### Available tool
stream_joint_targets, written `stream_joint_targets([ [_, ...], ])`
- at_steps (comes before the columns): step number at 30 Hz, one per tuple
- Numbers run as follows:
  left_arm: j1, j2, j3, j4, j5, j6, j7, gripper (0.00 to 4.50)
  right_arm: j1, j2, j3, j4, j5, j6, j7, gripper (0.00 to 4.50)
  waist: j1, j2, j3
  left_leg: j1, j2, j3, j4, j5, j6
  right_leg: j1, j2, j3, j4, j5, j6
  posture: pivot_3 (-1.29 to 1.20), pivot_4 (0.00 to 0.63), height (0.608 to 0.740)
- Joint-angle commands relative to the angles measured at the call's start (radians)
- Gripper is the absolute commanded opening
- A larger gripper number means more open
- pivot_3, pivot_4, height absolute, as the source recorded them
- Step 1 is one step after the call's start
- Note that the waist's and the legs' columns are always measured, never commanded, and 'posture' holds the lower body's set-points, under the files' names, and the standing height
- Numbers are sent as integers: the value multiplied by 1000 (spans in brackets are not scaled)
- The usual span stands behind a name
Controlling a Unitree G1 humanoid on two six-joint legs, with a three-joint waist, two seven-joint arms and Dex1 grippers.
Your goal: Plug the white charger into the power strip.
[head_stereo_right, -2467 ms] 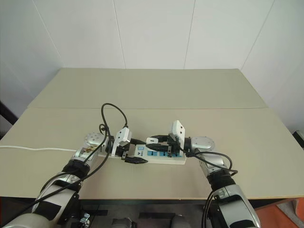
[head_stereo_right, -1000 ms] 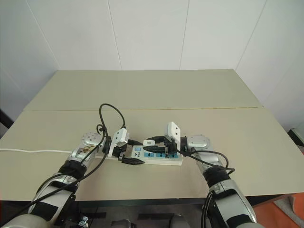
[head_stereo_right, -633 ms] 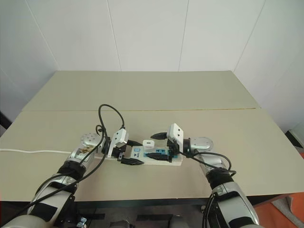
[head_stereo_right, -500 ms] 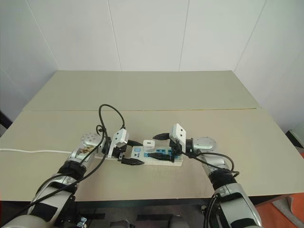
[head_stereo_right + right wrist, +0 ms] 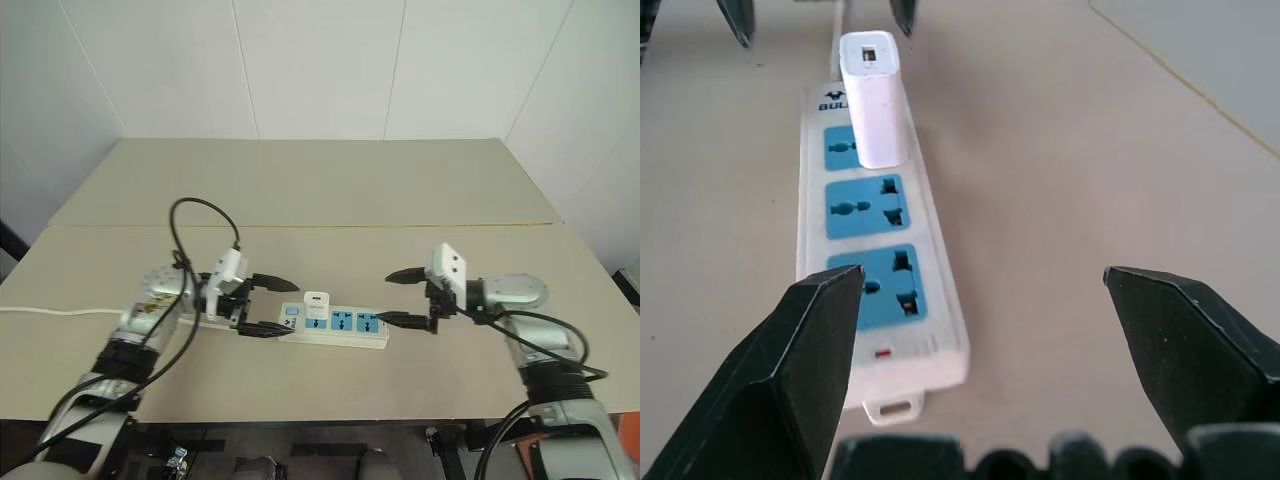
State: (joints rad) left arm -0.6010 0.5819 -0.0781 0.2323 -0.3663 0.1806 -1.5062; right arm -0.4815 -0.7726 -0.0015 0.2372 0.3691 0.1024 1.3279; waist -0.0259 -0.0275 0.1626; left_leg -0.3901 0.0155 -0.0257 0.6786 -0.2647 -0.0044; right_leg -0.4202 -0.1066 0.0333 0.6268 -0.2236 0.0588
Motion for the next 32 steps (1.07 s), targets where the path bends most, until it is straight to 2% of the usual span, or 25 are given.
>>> stream_joint_targets([
  [1,35,92,98,-161,-107,95,-1,4480,46,-62,-91,-82,45,19,7,4500,2,1,2,0,0,0,0,0,0,0,0,0,0,0,0,0,150,740],
  [6,121,261,221,-242,-160,152,0,4480,181,-151,-210,-171,83,41,-3,4500,7,2,3,1,0,1,-1,0,0,0,0,0,0,0,0,0,150,740],
  [11,215,361,310,-262,-177,164,17,4480,290,-195,-306,-238,100,65,-33,4500,7,2,3,1,0,1,-1,0,0,0,0,1,0,0,0,0,150,740],
  [32,331,367,338,-390,-250,227,121,4480,324,-194,-303,-284,106,106,-47,4500,9,2,3,2,0,2,-1,0,0,0,0,2,0,0,0,0,150,740],
])
